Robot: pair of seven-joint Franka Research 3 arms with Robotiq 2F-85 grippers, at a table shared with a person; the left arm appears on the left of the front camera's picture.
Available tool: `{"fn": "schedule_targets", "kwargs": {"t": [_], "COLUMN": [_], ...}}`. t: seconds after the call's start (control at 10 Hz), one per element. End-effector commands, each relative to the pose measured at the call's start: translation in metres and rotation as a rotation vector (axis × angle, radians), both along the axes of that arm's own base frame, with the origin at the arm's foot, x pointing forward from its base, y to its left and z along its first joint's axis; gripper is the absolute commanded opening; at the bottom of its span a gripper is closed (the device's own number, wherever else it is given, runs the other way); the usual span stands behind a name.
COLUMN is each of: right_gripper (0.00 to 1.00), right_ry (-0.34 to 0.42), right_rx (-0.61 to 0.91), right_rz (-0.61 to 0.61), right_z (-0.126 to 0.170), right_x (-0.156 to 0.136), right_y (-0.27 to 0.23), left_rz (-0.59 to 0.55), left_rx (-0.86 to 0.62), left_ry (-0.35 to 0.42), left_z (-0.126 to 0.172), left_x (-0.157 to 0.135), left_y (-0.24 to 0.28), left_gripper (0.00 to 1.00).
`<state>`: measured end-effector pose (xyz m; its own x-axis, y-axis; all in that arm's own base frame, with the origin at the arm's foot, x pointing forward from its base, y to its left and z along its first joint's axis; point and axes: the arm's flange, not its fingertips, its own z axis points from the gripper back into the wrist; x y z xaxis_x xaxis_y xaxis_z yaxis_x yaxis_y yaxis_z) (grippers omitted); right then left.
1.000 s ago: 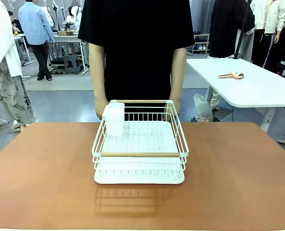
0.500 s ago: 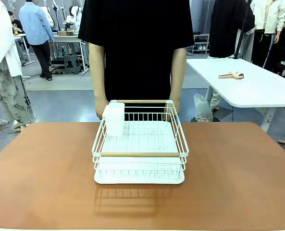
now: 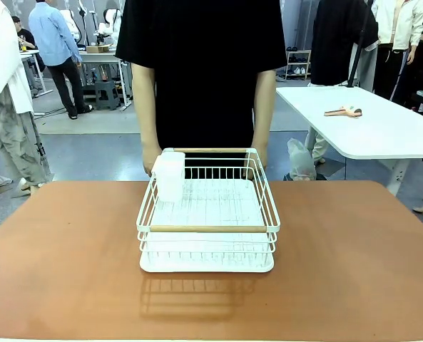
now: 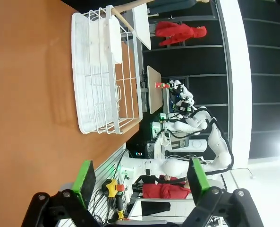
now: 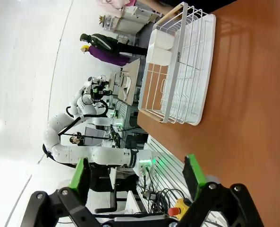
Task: Clean the table.
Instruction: Pick up the Lint Roller when the human hands it over.
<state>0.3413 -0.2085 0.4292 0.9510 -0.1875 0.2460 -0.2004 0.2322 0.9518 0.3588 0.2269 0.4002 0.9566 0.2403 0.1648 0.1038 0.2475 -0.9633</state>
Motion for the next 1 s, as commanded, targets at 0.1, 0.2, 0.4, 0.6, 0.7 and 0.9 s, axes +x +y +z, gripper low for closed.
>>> {"fn": "schedule_targets", "kwargs": {"t": [0.1,0.2,0.4,0.6,0.7,0.9], "right_gripper": [1.0,1.0,1.0,1.0,1.0,1.0], "right_ry": [-0.003,-0.003,-0.003,-0.003,-0.003,-0.003], "right_rx": [-0.001,-0.001,-0.001,-0.001,-0.001,-0.001], "right_rz": [0.001,0.001,0.001,0.001,0.001,0.001], "right_z": [0.0013,0.0013,0.0013,0.0013,0.0013,0.0013], "right_x": [0.0004,0.0004,0.0004,0.0004,0.0004,0.0004], "right_y": [0.0001,0.0001,0.0001,0.0001,0.0001,0.0001], "left_rz": [0.006,0.006,0.006,0.006,0.006,0.006], "left_rx": [0.0,0.0,0.0,0.0,0.0,0.0], "left_ry": [0.012,0.012,0.012,0.012,0.012,0.012], "left_z": [-0.0015,-0.0015,-0.0015,-0.0015,-0.0015,-0.0015], "left_x": [0.0004,0.0004,0.0004,0.0004,0.0004,0.0004], "left_y": [0.0007,0.0007,0.0007,0.0007,0.0007,0.0007], "left_gripper": [1.0,1.0,1.0,1.0,1.0,1.0]}}
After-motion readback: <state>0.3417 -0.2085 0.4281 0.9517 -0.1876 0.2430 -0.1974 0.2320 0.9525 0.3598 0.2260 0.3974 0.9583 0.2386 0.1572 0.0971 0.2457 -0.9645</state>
